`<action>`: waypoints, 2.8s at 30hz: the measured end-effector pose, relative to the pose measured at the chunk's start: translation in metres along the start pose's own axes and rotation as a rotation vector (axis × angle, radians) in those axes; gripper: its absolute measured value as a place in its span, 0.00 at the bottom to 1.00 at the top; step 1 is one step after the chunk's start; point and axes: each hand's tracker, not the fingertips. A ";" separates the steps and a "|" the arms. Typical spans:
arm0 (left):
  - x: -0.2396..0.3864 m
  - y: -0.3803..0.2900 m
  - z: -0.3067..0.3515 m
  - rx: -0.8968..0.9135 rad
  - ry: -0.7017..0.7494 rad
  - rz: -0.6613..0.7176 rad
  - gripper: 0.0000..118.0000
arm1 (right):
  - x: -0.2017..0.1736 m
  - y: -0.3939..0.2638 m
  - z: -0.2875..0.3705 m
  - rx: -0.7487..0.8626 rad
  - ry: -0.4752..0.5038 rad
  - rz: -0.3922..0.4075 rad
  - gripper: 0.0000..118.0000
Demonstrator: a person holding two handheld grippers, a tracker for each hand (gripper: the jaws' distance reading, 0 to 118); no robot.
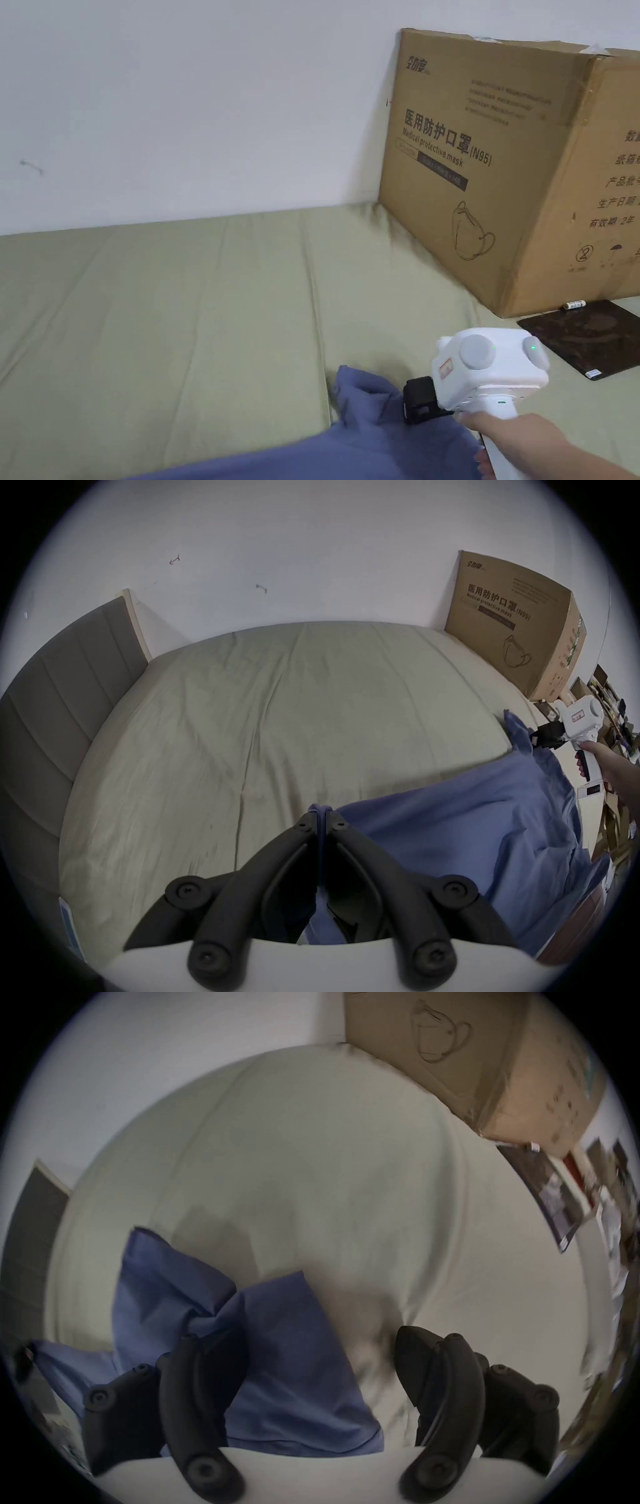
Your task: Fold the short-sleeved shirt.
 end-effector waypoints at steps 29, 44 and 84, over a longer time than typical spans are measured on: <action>-0.024 0.129 0.306 0.454 -0.027 0.099 0.02 | 0.025 -0.046 0.485 0.785 0.366 0.020 0.03; -0.039 0.328 0.280 0.639 0.075 0.135 0.02 | -0.052 0.144 0.574 1.011 0.207 0.014 0.03; -0.011 -0.196 0.125 -0.320 -0.067 -0.018 0.02 | 0.103 -0.334 0.174 -0.014 0.247 0.040 0.03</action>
